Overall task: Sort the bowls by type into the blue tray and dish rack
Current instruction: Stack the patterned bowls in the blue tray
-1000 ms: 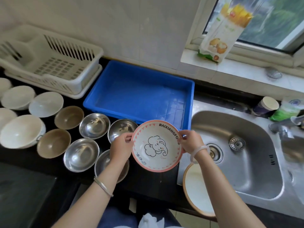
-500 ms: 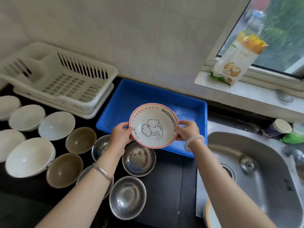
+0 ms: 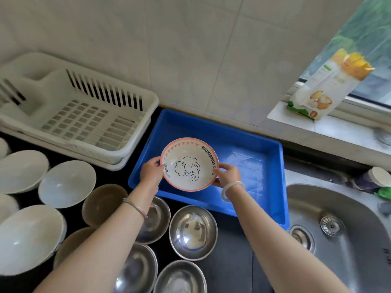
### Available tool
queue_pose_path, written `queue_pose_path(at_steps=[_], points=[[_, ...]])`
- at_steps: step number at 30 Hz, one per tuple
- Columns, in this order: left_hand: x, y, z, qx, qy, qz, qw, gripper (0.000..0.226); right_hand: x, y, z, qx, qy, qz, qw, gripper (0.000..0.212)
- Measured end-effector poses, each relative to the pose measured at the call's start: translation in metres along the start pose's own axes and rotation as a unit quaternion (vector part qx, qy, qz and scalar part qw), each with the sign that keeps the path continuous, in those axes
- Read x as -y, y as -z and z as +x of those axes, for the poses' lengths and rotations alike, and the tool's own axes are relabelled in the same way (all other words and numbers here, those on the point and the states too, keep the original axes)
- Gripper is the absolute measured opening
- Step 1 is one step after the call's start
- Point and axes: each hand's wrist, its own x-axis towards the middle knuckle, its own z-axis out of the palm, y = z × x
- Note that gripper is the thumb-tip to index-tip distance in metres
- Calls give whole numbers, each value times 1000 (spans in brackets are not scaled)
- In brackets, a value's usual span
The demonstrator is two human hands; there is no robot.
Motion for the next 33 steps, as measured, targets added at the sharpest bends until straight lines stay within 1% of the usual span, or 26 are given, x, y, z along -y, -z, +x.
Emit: queue_pose_path(at_steps=[6, 9, 11, 13, 15, 18, 22, 24, 27, 30, 33], points=[[3, 0, 11, -5, 6, 4, 1000, 30, -10, -7, 4, 11, 3, 38, 999, 29], [4, 1, 16, -3, 15, -16, 1000, 34, -15, -9, 3, 30, -3, 87, 996, 28], [4, 3, 18, 12, 51, -48, 997, 37, -17, -8, 2, 54, -15, 118, 991, 27], [2, 4, 18, 41, 115, -71, 990, 34, -18, -7, 2, 77, -30, 129, 988, 27], [1, 4, 16, 68, 154, -81, 982, 33, -19, -9, 3, 79, -38, 132, 987, 26], [1, 2, 20, 62, 146, -103, 982, 36, -17, -15, 5, 60, -35, 149, 986, 25], [2, 2, 24, 43, 128, -167, 977, 34, -9, -28, 11, 42, -30, 175, 983, 24], [3, 1, 28, 33, 118, -189, 974, 34, -5, -34, 15, 35, -33, 185, 982, 28], [3, -1, 32, 16, 112, -211, 971, 31, 3, -42, 20, 29, -37, 202, 978, 32], [1, -4, 36, 4, 101, -226, 969, 29, 8, -48, 26, 22, -40, 215, 976, 28], [0, -11, 39, -4, 84, -242, 967, 29, 12, -52, 32, 16, -41, 219, 975, 30]])
